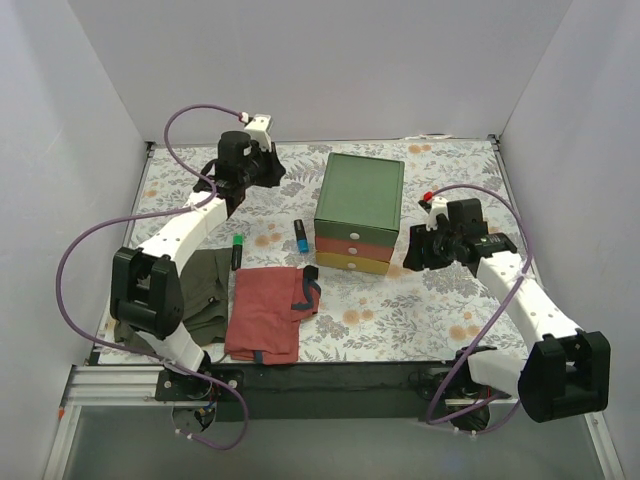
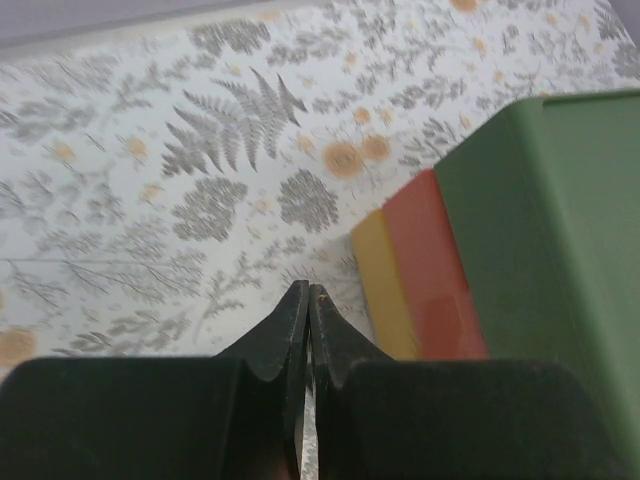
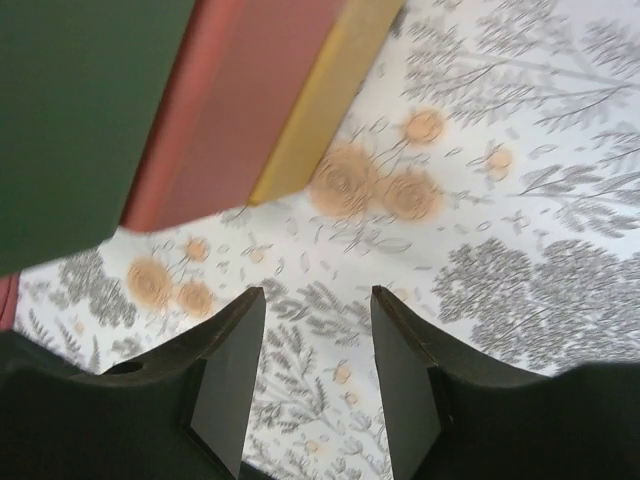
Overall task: Sort the stationery into containers
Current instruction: Move the storage box to the center of the board.
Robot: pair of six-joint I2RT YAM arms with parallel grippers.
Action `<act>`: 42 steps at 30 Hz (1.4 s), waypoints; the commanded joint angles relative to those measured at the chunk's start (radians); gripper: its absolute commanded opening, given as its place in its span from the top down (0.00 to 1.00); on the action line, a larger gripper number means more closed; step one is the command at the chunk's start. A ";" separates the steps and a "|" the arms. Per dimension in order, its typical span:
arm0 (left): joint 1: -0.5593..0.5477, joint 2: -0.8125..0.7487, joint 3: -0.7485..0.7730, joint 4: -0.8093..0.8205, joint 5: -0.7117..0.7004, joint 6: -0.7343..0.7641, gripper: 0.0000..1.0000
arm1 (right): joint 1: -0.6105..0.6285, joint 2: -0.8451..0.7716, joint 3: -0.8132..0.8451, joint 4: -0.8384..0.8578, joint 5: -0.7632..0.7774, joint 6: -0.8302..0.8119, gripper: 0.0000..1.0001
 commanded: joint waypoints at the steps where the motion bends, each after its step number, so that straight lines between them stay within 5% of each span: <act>1: -0.005 0.040 -0.002 -0.129 0.113 -0.103 1.00 | 0.009 -0.053 -0.022 -0.054 -0.149 -0.049 0.46; 9: -0.039 0.126 -0.079 -0.136 0.282 -0.207 1.00 | 0.106 -0.015 -0.106 0.097 -0.306 -0.016 0.52; 23: -0.128 0.278 0.071 -0.071 0.445 -0.267 1.00 | -0.009 0.140 0.019 0.297 -0.105 0.070 0.51; 30: -0.134 0.331 0.156 -0.085 0.361 -0.281 1.00 | -0.050 0.170 0.037 0.291 -0.148 0.065 0.51; 34: -0.105 0.246 0.144 -0.235 0.076 -0.249 1.00 | -0.050 0.064 -0.066 0.147 -0.128 0.089 0.44; 36: -0.069 0.172 0.129 -0.240 0.022 -0.156 0.73 | -0.041 -0.029 -0.118 0.112 -0.105 0.079 0.40; 38: -0.054 0.140 0.156 -0.226 -0.056 -0.062 0.58 | -0.034 -0.080 -0.169 0.096 -0.090 0.070 0.32; 41: -0.040 0.097 0.207 -0.099 -0.069 0.029 0.55 | 0.005 -0.101 -0.201 0.142 -0.056 0.088 0.32; 42: -0.033 0.072 0.199 0.042 -0.017 0.003 0.65 | 0.032 -0.093 -0.207 0.168 -0.033 0.097 0.32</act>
